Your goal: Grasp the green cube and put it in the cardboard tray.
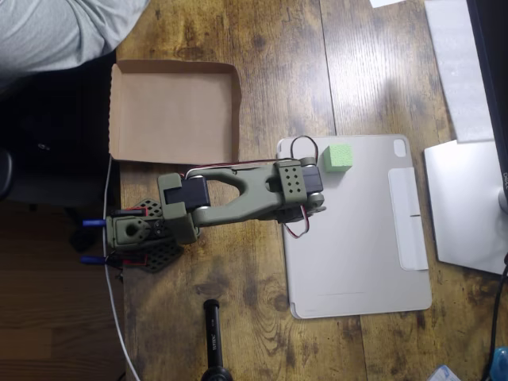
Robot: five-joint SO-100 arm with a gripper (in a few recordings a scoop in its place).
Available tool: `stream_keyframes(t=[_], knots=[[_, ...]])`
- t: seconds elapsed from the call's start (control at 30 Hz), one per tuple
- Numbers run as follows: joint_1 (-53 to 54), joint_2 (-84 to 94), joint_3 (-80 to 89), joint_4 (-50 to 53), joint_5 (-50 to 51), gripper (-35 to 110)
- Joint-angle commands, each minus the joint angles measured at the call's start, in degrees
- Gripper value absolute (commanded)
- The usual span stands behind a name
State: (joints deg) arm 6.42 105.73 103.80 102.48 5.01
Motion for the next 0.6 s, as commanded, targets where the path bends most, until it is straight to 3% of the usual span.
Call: stream_keyframes(t=[0.0,0.57], knots=[[-6.68,2.37,3.08,-2.55,-7.03,0],[-5.45,0.79,1.14,-2.29,-7.21,0]])
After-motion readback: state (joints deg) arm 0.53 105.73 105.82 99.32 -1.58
